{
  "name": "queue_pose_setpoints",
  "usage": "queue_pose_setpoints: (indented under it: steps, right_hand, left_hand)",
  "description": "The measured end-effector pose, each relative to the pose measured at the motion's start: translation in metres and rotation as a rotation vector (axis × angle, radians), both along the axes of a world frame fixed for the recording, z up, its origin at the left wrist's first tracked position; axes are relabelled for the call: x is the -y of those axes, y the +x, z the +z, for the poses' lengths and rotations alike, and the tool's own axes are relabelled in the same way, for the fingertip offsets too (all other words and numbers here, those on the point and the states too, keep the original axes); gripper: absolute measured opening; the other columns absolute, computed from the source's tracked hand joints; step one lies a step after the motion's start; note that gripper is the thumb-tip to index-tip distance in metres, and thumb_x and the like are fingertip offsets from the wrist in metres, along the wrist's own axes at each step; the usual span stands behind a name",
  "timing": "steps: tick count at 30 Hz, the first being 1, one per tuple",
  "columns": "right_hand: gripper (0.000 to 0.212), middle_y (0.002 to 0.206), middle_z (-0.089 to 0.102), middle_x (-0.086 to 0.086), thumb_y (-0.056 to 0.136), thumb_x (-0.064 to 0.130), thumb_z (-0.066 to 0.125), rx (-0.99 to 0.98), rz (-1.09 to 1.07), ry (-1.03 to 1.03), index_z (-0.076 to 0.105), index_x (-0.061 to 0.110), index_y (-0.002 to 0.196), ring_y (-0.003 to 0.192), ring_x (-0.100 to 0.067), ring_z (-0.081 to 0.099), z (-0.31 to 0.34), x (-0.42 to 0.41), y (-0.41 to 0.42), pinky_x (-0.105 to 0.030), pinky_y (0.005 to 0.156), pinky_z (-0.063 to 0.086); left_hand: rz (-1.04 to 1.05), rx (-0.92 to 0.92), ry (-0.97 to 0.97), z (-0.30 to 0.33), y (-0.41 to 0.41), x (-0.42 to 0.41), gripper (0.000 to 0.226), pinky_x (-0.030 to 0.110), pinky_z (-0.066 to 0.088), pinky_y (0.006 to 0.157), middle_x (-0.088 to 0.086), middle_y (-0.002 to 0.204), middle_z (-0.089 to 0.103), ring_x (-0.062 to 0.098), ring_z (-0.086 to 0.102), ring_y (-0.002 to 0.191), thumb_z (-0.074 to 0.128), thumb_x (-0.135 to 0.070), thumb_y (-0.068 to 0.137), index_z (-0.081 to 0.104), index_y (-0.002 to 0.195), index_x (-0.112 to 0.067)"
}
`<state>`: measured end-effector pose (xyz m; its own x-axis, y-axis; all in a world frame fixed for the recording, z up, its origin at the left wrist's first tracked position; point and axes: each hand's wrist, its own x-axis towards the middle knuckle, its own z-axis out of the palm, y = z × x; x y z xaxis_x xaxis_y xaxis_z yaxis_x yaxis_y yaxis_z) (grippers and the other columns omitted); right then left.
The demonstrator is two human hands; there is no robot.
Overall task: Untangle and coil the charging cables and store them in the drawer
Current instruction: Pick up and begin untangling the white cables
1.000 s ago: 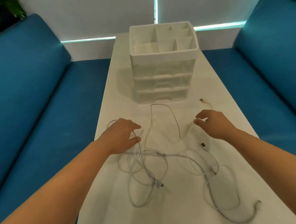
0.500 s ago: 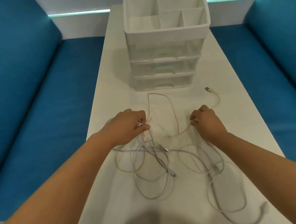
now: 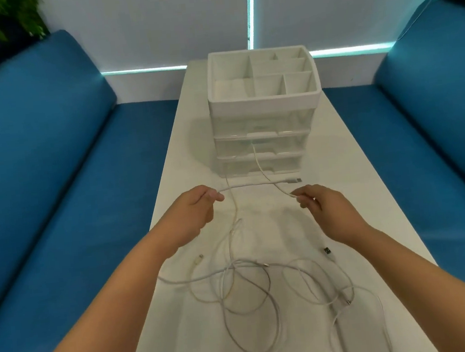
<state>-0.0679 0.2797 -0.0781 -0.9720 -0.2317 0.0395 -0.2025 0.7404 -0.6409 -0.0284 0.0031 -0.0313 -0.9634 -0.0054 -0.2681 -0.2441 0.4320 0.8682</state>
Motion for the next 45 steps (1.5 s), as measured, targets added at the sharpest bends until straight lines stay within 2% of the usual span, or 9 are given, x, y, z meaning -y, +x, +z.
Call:
queue_pose_setpoints:
  steps: [3, 7, 12, 18, 26, 29, 33, 39, 45]
  right_hand:
    - [0.021, 0.088, 0.066, 0.008, 0.101, 0.026, 0.046, -0.005, -0.024, -0.107, 0.067, 0.024, 0.104, 0.081, 0.000, 0.059, 0.022, 0.008, 0.007, -0.010, 0.068, 0.041]
    - [0.021, 0.083, 0.066, 0.008, 0.101, 0.019, 0.043, -0.006, -0.039, -0.233, 0.064, 0.022, 0.100, 0.066, -0.003, 0.056, 0.049, 0.019, 0.014, -0.017, 0.063, 0.045]
    - [0.024, 0.085, 0.067, -0.001, 0.102, 0.017, 0.041, 0.043, -0.070, -0.435, 0.064, 0.013, 0.096, 0.069, -0.013, 0.063, 0.066, 0.030, 0.026, -0.025, 0.069, 0.055]
    - [0.025, 0.089, 0.068, -0.003, 0.102, 0.016, 0.039, 0.091, -0.134, -0.479, 0.063, 0.011, 0.097, 0.075, -0.016, 0.065, 0.063, 0.032, 0.041, -0.033, 0.079, 0.057]
    - [0.024, 0.091, 0.066, -0.006, 0.103, 0.016, 0.037, 0.063, -0.188, -0.643, 0.060, 0.006, 0.100, 0.075, -0.014, 0.065, 0.069, 0.054, 0.047, -0.026, 0.073, 0.058]
    - [0.023, 0.093, 0.067, -0.009, 0.102, 0.015, 0.039, 0.085, -0.170, -0.766, 0.059, 0.005, 0.099, 0.074, -0.012, 0.067, 0.071, 0.071, 0.055, -0.028, 0.075, 0.059]
    - [0.020, 0.095, 0.068, -0.013, 0.100, 0.010, 0.040, 0.134, -0.104, -0.848, 0.059, 0.006, 0.094, 0.074, -0.013, 0.069, 0.073, 0.084, 0.065, -0.030, 0.077, 0.059]
    - [0.022, 0.088, 0.071, -0.012, 0.096, 0.003, 0.040, 0.245, -0.139, -1.021, 0.060, 0.004, 0.088, 0.078, -0.020, 0.071, 0.075, 0.081, 0.067, -0.033, 0.076, 0.060]
    - [0.021, 0.098, 0.071, -0.016, 0.096, 0.010, 0.047, 0.470, -0.295, -1.023, 0.064, 0.000, 0.101, 0.083, -0.025, 0.072, 0.063, 0.050, 0.058, -0.034, 0.078, 0.059]
  left_hand:
    - [0.033, 0.064, 0.252, 0.000, 0.015, -0.006, 0.029, 0.024, 0.038, 0.050, -0.003, 0.059, 0.054, 0.012, 0.042, 0.053, 0.035, -0.023, 0.106, 0.063, 0.107, -0.015]
    - [0.072, 0.141, 0.496, -0.001, 0.036, -0.019, 0.021, 0.030, 0.051, 0.061, 0.012, 0.097, 0.074, 0.019, 0.059, 0.072, 0.037, -0.004, 0.099, 0.058, 0.095, -0.006]
    - [0.240, 0.215, 0.749, -0.012, 0.050, -0.029, 0.020, 0.020, 0.018, 0.040, 0.002, 0.073, 0.053, 0.010, 0.031, 0.050, 0.042, -0.012, 0.090, 0.045, 0.071, -0.017]
    - [0.295, 0.154, 0.745, -0.015, 0.067, -0.031, 0.039, 0.020, 0.015, 0.040, -0.004, 0.050, 0.029, 0.009, 0.020, 0.046, 0.045, -0.046, 0.099, 0.056, 0.078, -0.016]
    - [0.338, 0.210, 0.813, -0.017, 0.071, -0.037, 0.027, 0.021, 0.038, 0.042, 0.003, 0.059, 0.056, 0.012, 0.049, 0.049, 0.041, -0.027, 0.104, 0.053, 0.088, -0.010]
    - [0.349, 0.317, 0.919, -0.019, 0.064, -0.047, 0.030, 0.027, 0.057, 0.055, 0.017, 0.082, 0.074, 0.022, 0.072, 0.070, 0.040, -0.023, 0.105, 0.054, 0.084, -0.007]
    - [0.420, 0.409, 1.107, -0.023, 0.050, -0.060, 0.027, 0.039, 0.058, 0.078, 0.031, 0.104, 0.069, 0.034, 0.071, 0.094, 0.040, -0.022, 0.105, 0.052, 0.090, -0.003]
    - [0.548, 0.362, 1.395, -0.010, 0.019, -0.071, 0.020, 0.030, 0.061, 0.069, 0.019, 0.079, 0.070, 0.021, 0.070, 0.067, 0.042, -0.011, 0.103, 0.054, 0.105, 0.005]
    - [0.505, 0.293, 1.486, 0.016, 0.001, -0.055, 0.017, 0.025, 0.055, 0.072, 0.011, 0.077, 0.070, 0.015, 0.064, 0.070, 0.044, -0.006, 0.102, 0.057, 0.099, 0.004]
